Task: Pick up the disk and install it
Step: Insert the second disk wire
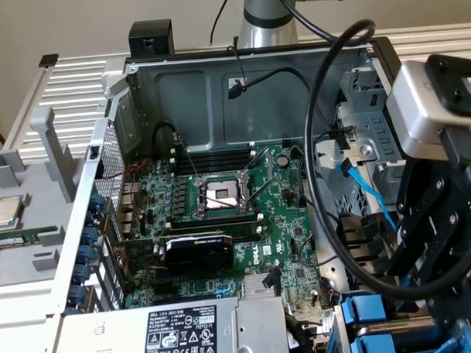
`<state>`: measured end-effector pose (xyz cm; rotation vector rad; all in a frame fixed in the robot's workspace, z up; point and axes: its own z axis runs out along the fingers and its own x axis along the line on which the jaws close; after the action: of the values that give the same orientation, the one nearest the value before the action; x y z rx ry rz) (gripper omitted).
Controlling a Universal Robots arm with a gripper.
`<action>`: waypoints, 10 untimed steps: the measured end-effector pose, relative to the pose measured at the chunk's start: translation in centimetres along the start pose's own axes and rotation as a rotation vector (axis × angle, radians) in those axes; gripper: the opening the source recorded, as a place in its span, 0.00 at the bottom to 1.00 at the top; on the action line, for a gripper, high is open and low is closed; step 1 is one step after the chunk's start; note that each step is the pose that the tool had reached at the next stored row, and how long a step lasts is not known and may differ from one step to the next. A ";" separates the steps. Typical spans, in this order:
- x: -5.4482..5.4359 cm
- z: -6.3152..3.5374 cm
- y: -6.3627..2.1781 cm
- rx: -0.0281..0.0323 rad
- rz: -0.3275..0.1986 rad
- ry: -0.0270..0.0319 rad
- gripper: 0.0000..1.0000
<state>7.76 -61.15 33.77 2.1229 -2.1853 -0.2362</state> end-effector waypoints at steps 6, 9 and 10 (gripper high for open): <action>-0.2 -0.81 0.15 0.0036 0.001 0.0053 0.37; -0.3 -1.41 0.25 0.0059 0.001 0.0064 0.37; -0.3 -1.58 0.28 0.0063 0.001 0.0066 0.37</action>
<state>7.76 -60.94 35.39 2.1228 -2.1862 -0.2222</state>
